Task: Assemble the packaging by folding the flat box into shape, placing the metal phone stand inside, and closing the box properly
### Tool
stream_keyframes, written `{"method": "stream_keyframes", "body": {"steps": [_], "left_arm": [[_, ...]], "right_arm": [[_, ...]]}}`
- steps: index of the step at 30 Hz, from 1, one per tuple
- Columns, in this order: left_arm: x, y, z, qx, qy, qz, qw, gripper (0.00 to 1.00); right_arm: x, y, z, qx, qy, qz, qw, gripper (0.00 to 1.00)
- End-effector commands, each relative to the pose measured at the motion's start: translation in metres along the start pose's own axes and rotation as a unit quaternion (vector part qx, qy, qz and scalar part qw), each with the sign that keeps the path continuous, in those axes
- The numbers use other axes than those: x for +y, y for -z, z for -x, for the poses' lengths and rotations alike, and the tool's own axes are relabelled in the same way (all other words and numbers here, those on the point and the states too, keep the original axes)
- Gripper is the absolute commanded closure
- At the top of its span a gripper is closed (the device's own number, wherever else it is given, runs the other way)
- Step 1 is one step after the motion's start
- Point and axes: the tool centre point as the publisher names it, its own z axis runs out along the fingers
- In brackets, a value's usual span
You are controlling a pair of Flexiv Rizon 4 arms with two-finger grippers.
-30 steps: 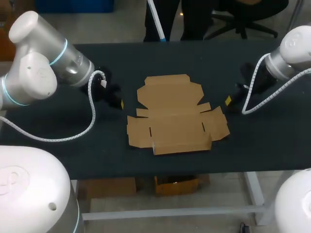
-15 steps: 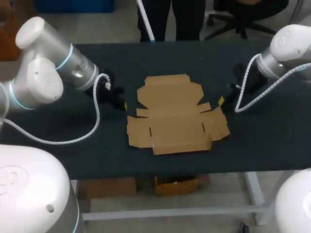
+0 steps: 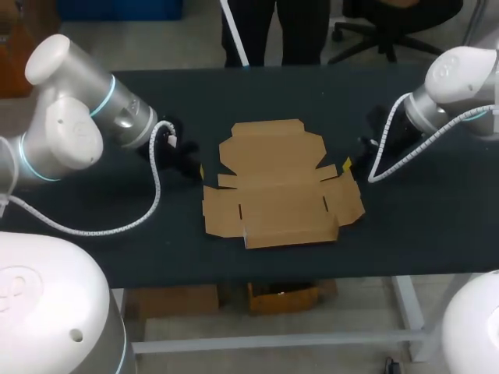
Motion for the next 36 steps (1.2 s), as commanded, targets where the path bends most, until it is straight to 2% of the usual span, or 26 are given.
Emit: {"method": "stream_keyframes", "body": {"steps": [1,15,22,36], "left_arm": [[0.002,0.002,0.002,0.002,0.0,-0.004,1.0,1.0],[0.003,-0.004,0.002,0.003,0.0,-0.005,1.0,1.0],[0.003,-0.007,0.002,0.005,0.001,-0.007,1.0,1.0],[0.003,-0.012,0.003,0.003,0.004,-0.009,1.0,1.0]], "right_arm": [[-0.001,0.006,0.003,0.001,-0.006,0.002,1.0,1.0],[0.008,0.0,0.002,0.004,-0.042,-0.014,0.999,1.0],[0.012,-0.005,0.005,0.011,-0.044,-0.014,0.999,1.0],[0.012,-0.015,-0.001,0.012,-0.039,-0.029,0.999,1.0]]}}
